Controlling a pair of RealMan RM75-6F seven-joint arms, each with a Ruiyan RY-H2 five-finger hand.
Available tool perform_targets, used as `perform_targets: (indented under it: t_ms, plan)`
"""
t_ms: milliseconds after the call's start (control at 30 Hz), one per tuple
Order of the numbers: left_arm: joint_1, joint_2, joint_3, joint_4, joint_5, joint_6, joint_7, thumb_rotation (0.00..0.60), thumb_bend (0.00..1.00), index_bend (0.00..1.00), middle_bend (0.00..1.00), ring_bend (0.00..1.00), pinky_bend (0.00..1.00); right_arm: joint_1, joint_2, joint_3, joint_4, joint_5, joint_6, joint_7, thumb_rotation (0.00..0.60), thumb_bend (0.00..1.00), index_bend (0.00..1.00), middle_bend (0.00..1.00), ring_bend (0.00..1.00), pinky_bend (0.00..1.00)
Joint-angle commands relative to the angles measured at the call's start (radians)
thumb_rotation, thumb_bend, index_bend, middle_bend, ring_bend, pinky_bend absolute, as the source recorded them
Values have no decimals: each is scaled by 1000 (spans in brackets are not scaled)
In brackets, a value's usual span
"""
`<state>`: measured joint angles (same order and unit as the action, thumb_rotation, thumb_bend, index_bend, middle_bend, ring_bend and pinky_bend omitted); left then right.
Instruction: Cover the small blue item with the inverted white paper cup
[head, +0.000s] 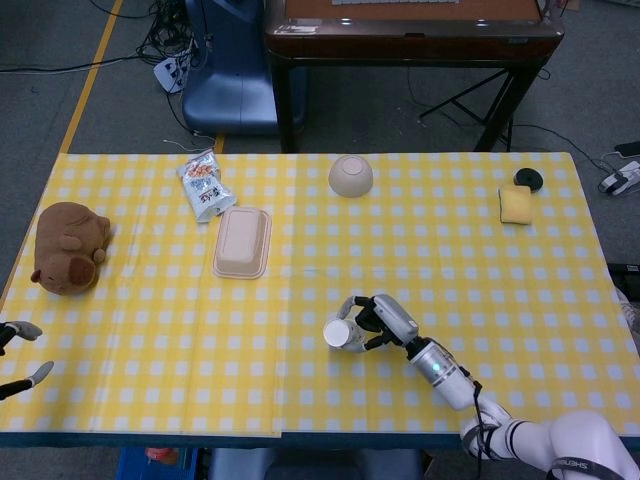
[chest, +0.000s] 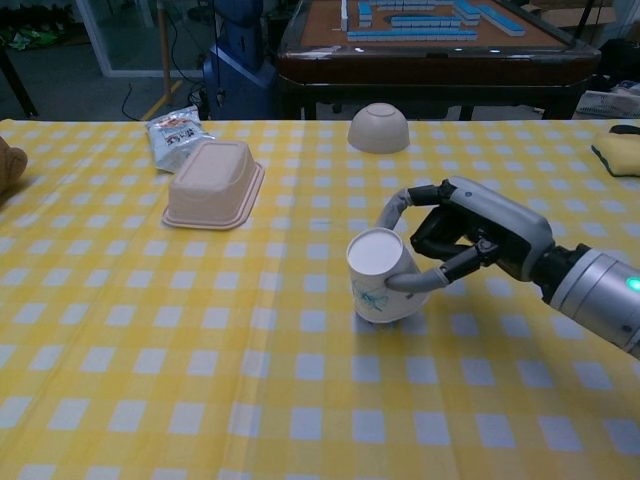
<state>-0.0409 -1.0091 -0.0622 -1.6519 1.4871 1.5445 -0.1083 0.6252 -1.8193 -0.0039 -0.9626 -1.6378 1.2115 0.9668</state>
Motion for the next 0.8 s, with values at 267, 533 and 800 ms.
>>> perform_targets:
  t_ms: [267,533,800]
  plan:
    - [1,3,-2,2,0,2,-8,600,171,531,479,383,512,11,-13,-22,44,-19,-10,29,600,14,512,1000,1000,1000]
    - [2,4,0,2,3,3,-8,600,171,531,479,383,512,-1,63,-46,-31,-40,15,-40,600,0,124,1000,1000,1000]
    - [1,3,4,-2,11,3,-1,600,171,531,479,383,512,-46,140,-23,-158,-38,101,-282,600,6,350,1000,1000,1000]
